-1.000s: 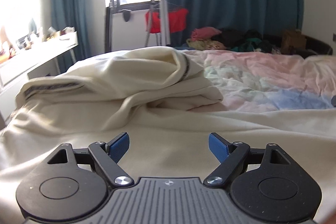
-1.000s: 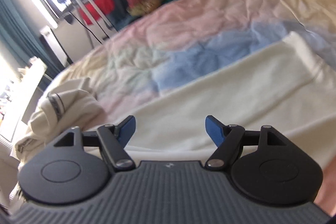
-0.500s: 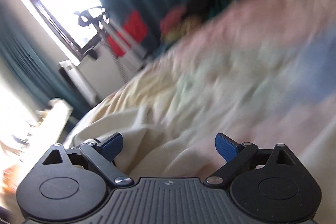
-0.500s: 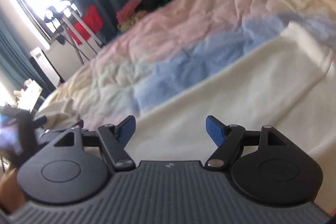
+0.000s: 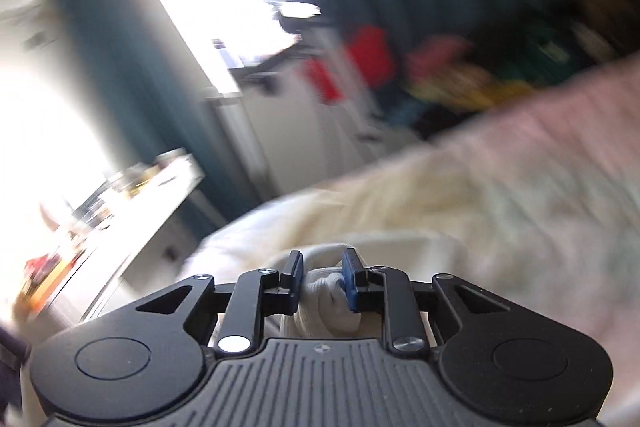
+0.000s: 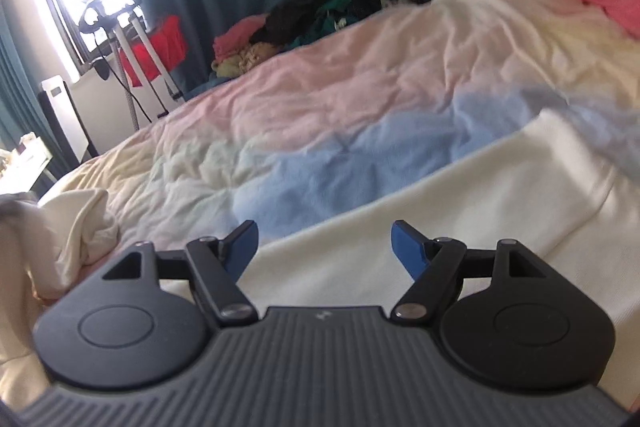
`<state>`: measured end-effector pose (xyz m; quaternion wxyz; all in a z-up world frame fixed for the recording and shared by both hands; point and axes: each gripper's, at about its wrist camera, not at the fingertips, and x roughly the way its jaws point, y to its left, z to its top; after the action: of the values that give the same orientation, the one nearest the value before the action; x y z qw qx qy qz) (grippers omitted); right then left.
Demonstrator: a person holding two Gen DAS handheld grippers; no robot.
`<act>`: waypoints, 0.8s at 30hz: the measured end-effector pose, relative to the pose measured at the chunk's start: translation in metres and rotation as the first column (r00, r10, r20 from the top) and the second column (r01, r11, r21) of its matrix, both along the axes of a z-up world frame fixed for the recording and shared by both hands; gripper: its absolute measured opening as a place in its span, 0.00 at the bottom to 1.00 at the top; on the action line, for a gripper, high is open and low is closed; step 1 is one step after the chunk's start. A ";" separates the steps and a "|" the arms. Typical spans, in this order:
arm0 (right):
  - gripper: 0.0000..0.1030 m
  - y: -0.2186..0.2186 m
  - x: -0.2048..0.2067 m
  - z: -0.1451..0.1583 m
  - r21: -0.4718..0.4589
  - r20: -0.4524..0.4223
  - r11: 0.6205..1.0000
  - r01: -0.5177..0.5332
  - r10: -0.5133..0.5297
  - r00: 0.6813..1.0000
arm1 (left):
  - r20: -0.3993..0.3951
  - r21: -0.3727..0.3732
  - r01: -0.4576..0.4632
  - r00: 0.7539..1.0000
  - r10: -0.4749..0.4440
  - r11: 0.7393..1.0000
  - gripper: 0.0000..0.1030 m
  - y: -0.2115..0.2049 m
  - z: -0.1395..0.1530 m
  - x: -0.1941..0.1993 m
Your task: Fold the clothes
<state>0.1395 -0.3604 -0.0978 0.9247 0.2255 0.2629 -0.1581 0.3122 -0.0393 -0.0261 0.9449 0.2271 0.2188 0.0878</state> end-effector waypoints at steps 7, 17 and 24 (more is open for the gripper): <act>0.73 0.011 0.002 0.002 0.009 0.001 0.999 -0.040 0.040 0.999 | -0.071 -0.072 -0.366 0.930 0.361 0.928 0.08 0.140 -0.010 0.003; 0.73 0.025 0.000 0.000 0.048 0.022 0.992 -0.115 0.114 0.993 | -0.062 -0.511 -0.358 0.922 0.382 0.782 0.62 0.204 0.013 -0.103; 0.73 0.040 -0.005 -0.005 0.152 0.040 0.968 -0.200 0.197 0.980 | -0.040 -0.517 -0.099 0.995 0.092 0.850 0.85 0.110 0.032 -0.171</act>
<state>0.1344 -0.3204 -0.1025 0.9186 0.2713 0.2843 -0.0411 0.1408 0.0702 0.0054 0.9641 -0.0460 0.2518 0.0711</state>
